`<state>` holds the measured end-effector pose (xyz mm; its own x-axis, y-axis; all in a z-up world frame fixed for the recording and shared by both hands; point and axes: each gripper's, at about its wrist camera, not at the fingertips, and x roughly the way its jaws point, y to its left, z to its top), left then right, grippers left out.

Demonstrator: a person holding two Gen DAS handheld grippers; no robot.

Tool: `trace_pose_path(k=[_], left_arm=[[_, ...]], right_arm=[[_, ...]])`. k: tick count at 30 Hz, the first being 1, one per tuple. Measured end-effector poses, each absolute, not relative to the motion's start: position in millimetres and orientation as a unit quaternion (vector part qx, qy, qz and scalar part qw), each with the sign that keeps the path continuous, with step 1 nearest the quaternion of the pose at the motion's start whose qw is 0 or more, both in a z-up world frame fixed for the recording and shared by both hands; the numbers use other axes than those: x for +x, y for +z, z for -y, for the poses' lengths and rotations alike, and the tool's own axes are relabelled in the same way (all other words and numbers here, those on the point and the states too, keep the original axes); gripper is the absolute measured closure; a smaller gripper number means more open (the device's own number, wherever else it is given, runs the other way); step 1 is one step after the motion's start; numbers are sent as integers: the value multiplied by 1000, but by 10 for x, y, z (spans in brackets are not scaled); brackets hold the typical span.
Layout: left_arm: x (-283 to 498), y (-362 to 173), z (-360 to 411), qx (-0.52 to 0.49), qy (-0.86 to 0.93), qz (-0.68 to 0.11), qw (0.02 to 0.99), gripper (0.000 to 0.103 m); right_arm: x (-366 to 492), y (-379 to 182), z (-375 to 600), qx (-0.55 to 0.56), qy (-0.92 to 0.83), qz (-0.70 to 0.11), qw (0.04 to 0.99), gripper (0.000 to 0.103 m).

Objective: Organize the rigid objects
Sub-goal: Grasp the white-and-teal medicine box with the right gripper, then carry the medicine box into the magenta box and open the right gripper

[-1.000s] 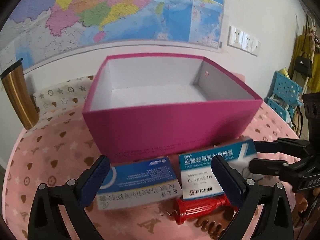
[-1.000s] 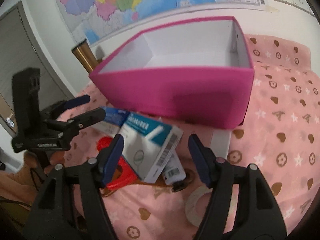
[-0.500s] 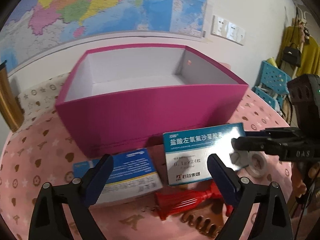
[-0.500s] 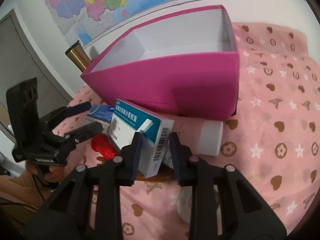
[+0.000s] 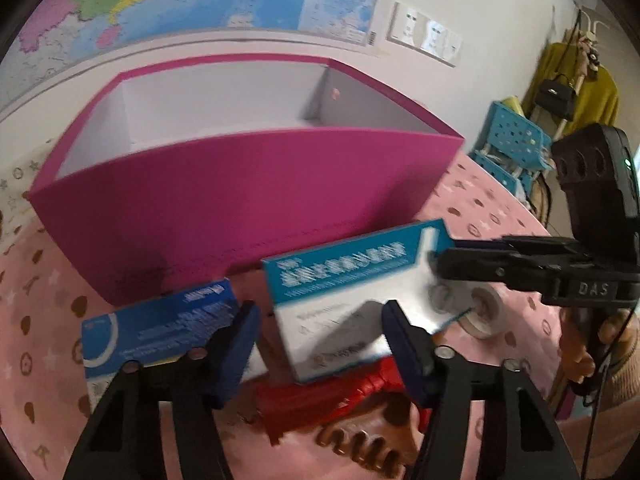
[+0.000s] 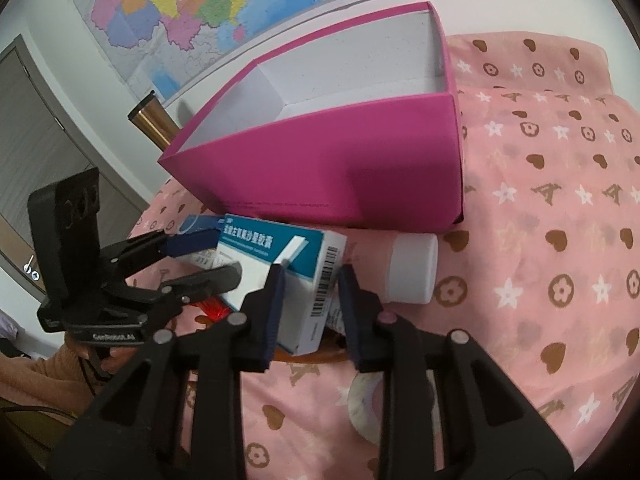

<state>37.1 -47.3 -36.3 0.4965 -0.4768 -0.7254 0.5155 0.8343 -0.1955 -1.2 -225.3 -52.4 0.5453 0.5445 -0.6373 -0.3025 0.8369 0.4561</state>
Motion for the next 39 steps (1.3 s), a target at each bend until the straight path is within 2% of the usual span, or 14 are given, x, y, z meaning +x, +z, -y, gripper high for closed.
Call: trace_pose_path(k=[12,23,31,39], left_arm=[[264,-181,404,5,-284,-403,870,45],[242,380,159,10,-245,-334,910,42],[513,672,2,13,-207,-309,928,41],[994,655,-165,-18,-176,-340,924,41]], right_arm=[[-3,-393,2198,132,240,-404,873,73],[119,124,1985,109,281,-361,882,73],[436,427,1785,103,302,-330,889,73],[906,469,1634,104,309,-338,883,73]])
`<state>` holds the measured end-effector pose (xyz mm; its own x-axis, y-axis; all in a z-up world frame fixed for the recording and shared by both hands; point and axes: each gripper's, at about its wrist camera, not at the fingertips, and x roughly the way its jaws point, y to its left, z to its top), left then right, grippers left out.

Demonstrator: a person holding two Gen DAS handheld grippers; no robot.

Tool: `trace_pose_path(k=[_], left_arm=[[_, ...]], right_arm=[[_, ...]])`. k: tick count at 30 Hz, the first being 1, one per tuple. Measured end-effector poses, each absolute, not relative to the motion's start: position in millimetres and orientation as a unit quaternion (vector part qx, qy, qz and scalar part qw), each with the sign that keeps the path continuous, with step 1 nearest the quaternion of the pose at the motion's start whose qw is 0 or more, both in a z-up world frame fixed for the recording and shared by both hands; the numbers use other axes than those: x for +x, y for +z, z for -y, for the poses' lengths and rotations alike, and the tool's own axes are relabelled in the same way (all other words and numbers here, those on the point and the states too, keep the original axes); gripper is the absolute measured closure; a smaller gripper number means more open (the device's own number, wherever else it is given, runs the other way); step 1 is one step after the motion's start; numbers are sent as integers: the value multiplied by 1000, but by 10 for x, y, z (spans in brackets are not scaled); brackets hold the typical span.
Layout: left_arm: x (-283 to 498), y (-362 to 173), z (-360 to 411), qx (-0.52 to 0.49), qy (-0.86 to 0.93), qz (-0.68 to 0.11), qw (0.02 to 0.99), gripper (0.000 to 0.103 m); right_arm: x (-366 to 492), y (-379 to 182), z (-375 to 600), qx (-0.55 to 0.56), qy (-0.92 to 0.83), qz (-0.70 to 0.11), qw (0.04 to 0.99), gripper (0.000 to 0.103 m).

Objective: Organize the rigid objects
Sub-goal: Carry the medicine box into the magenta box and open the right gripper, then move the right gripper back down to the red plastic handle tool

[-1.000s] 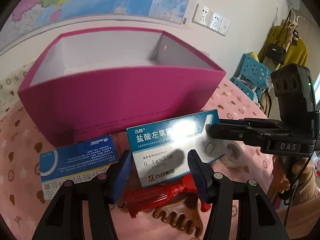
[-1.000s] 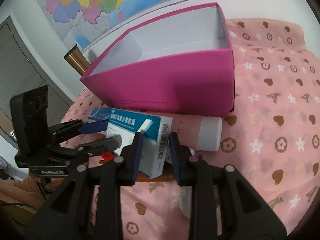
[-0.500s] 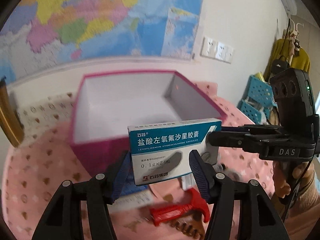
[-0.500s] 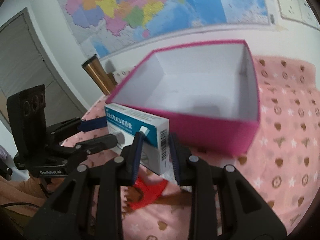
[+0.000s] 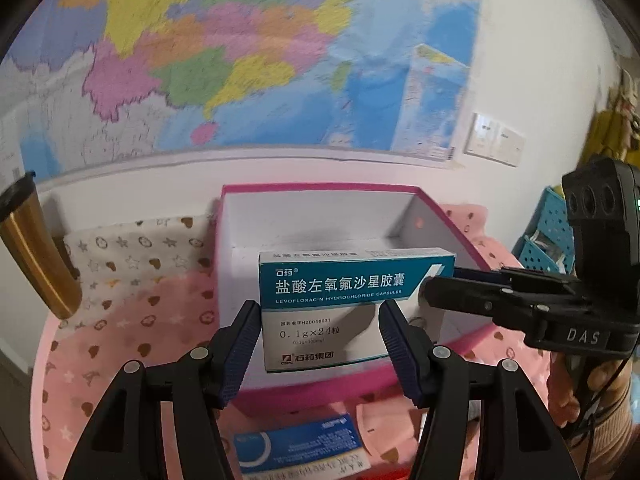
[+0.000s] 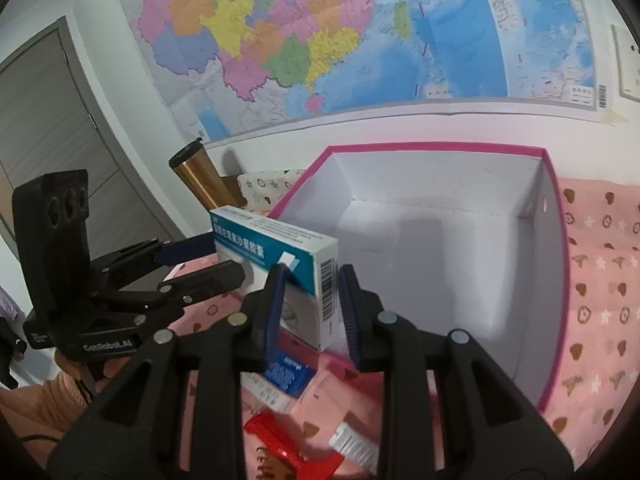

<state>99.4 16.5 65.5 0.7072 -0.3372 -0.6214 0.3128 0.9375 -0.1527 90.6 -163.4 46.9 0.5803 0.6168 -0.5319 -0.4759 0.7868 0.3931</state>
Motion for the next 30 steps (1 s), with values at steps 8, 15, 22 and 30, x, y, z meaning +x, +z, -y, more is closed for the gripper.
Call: trace_pose_path(k=[8,15,22,30], left_arm=[[1253,468,-209,-19,-155,-376,913,41],[1359,332,-164,-3,-118,-402,908,42],[1237,454,-194,-1,-108,-371,922,40],[683,597,-105,7,-182,-299,937,30]], right_arm=[[1245,223,1579,126,313,-378,862,73],[1488,-21,1518,135,299,-431,841,73],[1547,-65,1491,120,271,-437,849,72],[897,288,1821,95,269,-345,894,54]])
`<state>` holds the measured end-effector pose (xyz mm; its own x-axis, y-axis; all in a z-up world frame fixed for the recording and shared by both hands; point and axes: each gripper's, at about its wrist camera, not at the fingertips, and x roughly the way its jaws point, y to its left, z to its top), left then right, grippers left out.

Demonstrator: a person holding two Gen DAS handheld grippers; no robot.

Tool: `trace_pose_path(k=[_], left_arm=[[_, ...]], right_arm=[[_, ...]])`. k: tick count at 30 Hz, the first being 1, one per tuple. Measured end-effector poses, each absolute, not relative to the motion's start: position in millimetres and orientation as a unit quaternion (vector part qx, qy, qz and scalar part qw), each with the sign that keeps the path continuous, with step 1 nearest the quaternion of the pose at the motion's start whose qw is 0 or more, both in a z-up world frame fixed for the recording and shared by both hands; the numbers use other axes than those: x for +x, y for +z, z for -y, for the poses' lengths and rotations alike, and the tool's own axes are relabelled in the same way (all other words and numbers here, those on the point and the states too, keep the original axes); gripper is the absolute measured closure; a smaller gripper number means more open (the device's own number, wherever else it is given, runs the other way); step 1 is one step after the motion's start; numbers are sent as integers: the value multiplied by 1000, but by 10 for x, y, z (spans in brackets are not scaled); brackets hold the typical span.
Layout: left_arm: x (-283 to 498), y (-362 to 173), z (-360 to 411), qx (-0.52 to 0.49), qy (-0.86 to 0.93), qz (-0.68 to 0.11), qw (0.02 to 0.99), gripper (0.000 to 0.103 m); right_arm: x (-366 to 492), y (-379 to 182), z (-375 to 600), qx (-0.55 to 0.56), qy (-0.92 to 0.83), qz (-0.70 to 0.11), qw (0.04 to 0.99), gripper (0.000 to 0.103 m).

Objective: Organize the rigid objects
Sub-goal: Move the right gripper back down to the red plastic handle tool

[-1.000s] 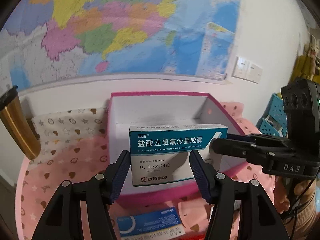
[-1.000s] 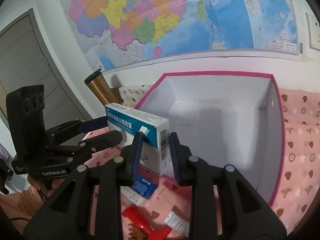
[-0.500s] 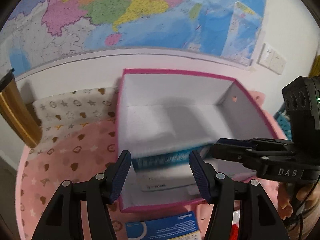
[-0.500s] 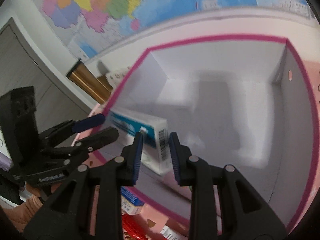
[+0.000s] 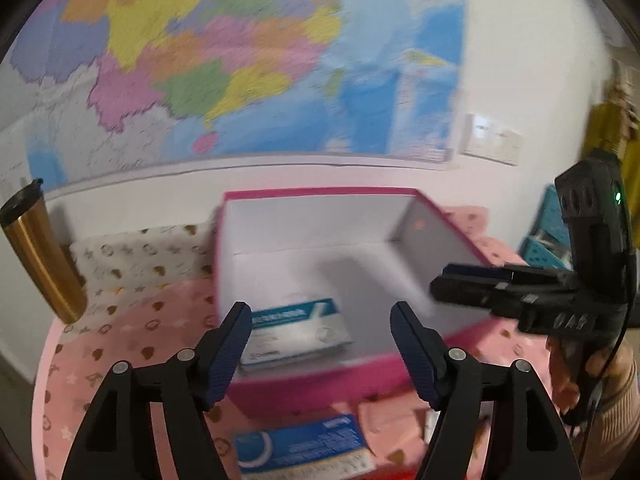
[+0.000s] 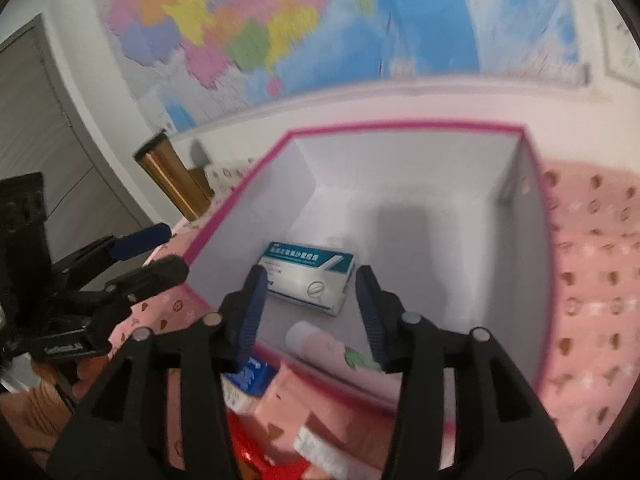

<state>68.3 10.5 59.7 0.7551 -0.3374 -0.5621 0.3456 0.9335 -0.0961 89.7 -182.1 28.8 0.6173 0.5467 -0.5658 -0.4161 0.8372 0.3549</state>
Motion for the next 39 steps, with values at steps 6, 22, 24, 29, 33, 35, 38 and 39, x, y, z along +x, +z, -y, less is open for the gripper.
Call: trace_pose_path(k=[6,22,24,29,33,35,38,39], left_arm=[[366,352,22,30,-220,-315,923,28],[46,-256,20,13,-234,-408,882,28],[24,-305,38,16,-238,-416,878,30],[-16,-397,81,18,-251,-429,868,43],[-29,-429,101,14,-260,-435,862,54],[-22,-440,103,10,-263,-437,860,59],[-16,-449,98,7,-263,-439,859,61],[-23,-444,94,7,-264,-438,859,61]], right_arm=[[183,224,2079,108,298,-326,891,54],[-149,-612,1710,75,308,-456,832,54],[-119,-648,1690,81,307,-462,828,54],[-108,-689,1644,82,310,-470,823,54],[-121,-722,1562,78,312,-472,821,54],[-119,-735,1560,84,314,-470,821,54],[-123,-748,1567,91,316,-467,821,54],[-134,-757,1594,91,317,-466,821,54]])
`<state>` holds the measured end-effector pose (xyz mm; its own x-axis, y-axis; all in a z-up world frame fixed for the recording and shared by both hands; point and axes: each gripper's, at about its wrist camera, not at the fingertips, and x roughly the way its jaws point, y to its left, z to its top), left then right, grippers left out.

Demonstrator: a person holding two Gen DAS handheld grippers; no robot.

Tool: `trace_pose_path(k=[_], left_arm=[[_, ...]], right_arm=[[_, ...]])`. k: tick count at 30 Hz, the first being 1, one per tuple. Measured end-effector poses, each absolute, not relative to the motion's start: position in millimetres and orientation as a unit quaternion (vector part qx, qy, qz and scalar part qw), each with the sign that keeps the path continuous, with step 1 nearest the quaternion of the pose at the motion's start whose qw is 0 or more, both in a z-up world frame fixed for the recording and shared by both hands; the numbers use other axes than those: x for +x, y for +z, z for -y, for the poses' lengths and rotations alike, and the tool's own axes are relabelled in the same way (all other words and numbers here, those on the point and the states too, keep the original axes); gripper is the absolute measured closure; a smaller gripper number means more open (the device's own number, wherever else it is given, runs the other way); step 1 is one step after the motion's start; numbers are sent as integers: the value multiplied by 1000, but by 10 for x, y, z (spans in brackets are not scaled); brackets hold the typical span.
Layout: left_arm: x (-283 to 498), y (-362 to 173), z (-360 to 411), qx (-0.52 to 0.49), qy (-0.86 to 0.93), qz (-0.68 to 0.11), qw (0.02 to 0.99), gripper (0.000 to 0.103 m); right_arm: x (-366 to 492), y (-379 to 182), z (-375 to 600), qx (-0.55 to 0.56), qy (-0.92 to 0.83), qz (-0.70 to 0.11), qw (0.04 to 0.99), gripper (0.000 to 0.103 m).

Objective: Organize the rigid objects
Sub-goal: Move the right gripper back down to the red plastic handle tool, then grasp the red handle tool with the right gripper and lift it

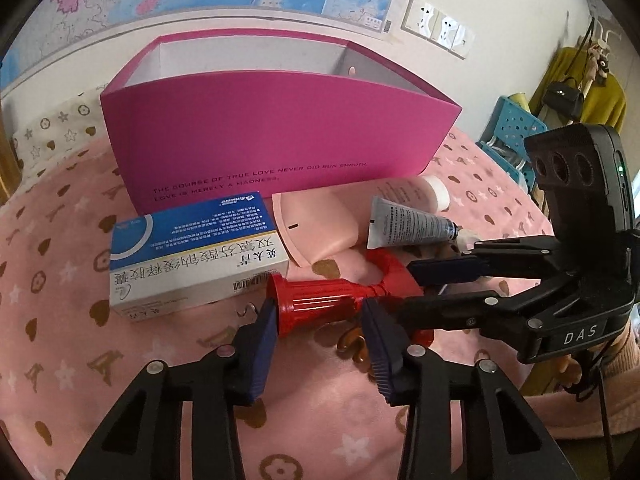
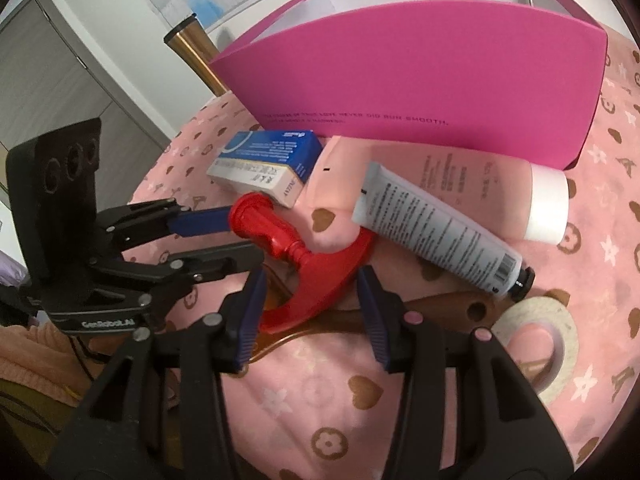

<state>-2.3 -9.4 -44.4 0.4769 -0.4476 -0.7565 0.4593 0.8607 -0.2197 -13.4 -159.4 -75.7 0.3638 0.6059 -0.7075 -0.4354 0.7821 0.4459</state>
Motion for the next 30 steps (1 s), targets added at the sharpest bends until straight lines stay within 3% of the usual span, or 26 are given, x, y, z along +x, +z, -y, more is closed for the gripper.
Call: trace_pose_path(k=[9,12,18,30], left_arm=[[-85,-361,95,-3,-278,-429,859,62],[-114,-320,131,5,-280,-426,860,68],[-38,-394,53,2,-258,-441,860,68],[-20,-473,36,-6,-254,-455,853,67]], right_arm=[[-212,-668,1586,99,328,-448,826,54],[-252,-598,1570,119,363,-434,816,65],[-251,-617,1629,111,328,-442,827,65],[-111,-824,1633,131,328,-475,806,49]])
